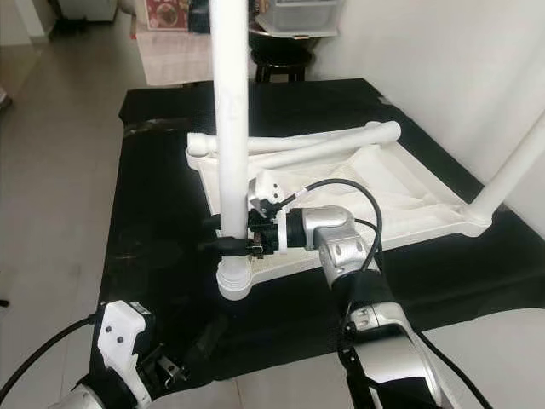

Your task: Building children table

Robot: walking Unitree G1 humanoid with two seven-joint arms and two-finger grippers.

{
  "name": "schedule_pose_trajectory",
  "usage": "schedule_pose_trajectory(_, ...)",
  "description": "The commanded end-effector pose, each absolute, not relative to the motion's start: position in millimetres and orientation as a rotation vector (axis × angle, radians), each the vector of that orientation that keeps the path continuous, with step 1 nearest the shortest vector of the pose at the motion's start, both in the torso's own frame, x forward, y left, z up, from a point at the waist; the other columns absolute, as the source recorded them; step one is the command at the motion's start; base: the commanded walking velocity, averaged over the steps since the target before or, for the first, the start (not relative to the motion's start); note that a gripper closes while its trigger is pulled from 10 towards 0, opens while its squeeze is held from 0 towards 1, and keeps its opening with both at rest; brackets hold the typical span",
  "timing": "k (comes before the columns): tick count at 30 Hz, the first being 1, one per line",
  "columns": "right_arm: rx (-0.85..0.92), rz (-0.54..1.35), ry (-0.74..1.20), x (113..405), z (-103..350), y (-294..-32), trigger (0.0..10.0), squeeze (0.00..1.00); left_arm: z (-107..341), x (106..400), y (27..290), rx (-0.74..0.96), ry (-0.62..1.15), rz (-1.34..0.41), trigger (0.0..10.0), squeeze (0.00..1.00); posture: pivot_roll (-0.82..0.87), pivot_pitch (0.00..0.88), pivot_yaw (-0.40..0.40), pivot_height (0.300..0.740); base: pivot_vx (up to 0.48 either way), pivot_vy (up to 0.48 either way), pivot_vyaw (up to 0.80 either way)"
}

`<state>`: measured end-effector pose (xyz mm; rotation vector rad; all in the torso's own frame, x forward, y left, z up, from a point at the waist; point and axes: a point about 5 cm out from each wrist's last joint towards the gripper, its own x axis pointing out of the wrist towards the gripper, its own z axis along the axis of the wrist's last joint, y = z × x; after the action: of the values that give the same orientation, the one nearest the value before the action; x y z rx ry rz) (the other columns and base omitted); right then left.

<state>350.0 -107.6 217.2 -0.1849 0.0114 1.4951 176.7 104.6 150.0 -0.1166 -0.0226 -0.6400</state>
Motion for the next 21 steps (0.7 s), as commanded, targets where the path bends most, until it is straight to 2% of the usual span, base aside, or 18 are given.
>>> schedule_pose_trajectory(1, -0.15, 1.474, 0.052, 349, 204, -112, 0.0, 0.0, 149, 174, 102, -0.115, -0.006, -0.65, 10.0, 0.0, 0.08, 0.162, -0.082, 0.74, 0.0, 0.0, 0.0)
schedule_pose_trajectory(2, -0.148, 1.443, 0.044, 349, 203, -114, 0.0, 0.0, 148, 174, 102, -0.116, -0.006, -0.651, 10.0, 0.0, 0.08, 0.16, -0.085, 0.74, 0.0, 0.0, 0.0)
schedule_pose_trajectory(3, -0.149, 1.327, 0.02, 345, 197, -114, 0.0, 0.0, 148, 175, 101, -0.117, -0.006, -0.65, 10.0, 0.0, 0.07, 0.155, -0.091, 0.74, 0.0, 0.0, 0.0)
schedule_pose_trajectory(4, -0.149, 1.327, 0.02, 345, 197, -114, 0.0, 0.0, 148, 175, 101, -0.117, -0.006, -0.65, 10.0, 0.0, 0.07, 0.155, -0.091, 0.74, 0.0, 0.0, 0.0)
schedule_pose_trajectory(6, -0.069, 0.882, 0.007, 332, 173, -103, 0.0, 0.0, 148, 176, 104, -0.117, -0.011, -0.641, 10.0, 0.0, 0.04, 0.15, -0.073, 0.74, 0.0, 0.0, 0.0)
schedule_pose_trajectory(7, -0.069, 0.882, 0.007, 332, 173, -103, 0.0, 0.0, 148, 176, 104, -0.117, -0.011, -0.641, 10.0, 0.0, 0.04, 0.15, -0.073, 0.74, 0.0, 0.0, 0.0)
schedule_pose_trajectory(8, -0.054, 0.657, 0.006, 326, 165, -106, 0.0, 0.0, 149, 177, 105, -0.117, -0.013, -0.638, 10.0, 0.0, 0.04, 0.151, -0.069, 0.74, 0.0, 0.0, 0.0)
schedule_pose_trajectory(9, -0.089, 0.529, 0.031, 310, 155, -105, 0.0, 0.0, 149, 179, 107, -0.115, -0.014, -0.638, 10.0, 0.0, 0.03, 0.146, -0.059, 0.74, 0.0, 0.0, 0.0)
schedule_pose_trajectory(10, -0.151, 0.481, 0.005, 292, 159, -96, 0.0, 0.0, 147, 183, 109, -0.112, -0.014, -0.643, 10.0, 0.0, 0.01, 0.133, -0.049, 0.74, 0.0, 0.0, 0.0)
schedule_pose_trajectory(12, -0.162, 0.487, -0.005, 289, 161, -93, 0.0, 0.0, 147, 184, 109, -0.111, -0.014, -0.644, 10.0, 0.0, 0.01, 0.133, -0.049, 0.74, 0.0, 0.0, 0.0)
schedule_pose_trajectory(17, -0.148, 0.576, 0.018, 299, 156, -84, 0.0, 0.0, 146, 191, 108, -0.112, -0.016, -0.654, 10.0, 0.0, 0.02, 0.102, -0.06, 0.74, 0.0, 0.0, 0.0)
schedule_pose_trajectory(18, -0.148, 0.582, 0.016, 301, 156, -83, 1.2, 0.0, 146, 192, 108, -0.111, -0.02, -0.652, 10.0, 0.0, 0.01, 0.09, -0.059, 0.74, 0.0, 0.0, 0.0)
schedule_pose_trajectory(19, -0.148, 0.582, 0.016, 301, 156, -83, 1.2, 0.0, 146, 192, 108, -0.111, -0.02, -0.652, 10.0, 0.0, 0.01, 0.09, -0.059, 0.74, 0.0, 0.0, 0.0)
schedule_pose_trajectory(20, -0.131, 0.608, 0.012, 302, 158, -80, 10.0, 0.0, 145, 193, 109, -0.112, -0.025, -0.639, 10.0, 0.0, 0.0, 0.083, -0.056, 0.74, 0.0, 0.0, 0.0)
schedule_pose_trajectory(21, -0.116, 0.62, 0.01, 302, 159, -78, 10.0, 0.0, 145, 194, 109, -0.112, -0.029, -0.629, 10.0, 0.0, 0.01, 0.082, -0.057, 0.74, 0.0, 0.0, 0.0)
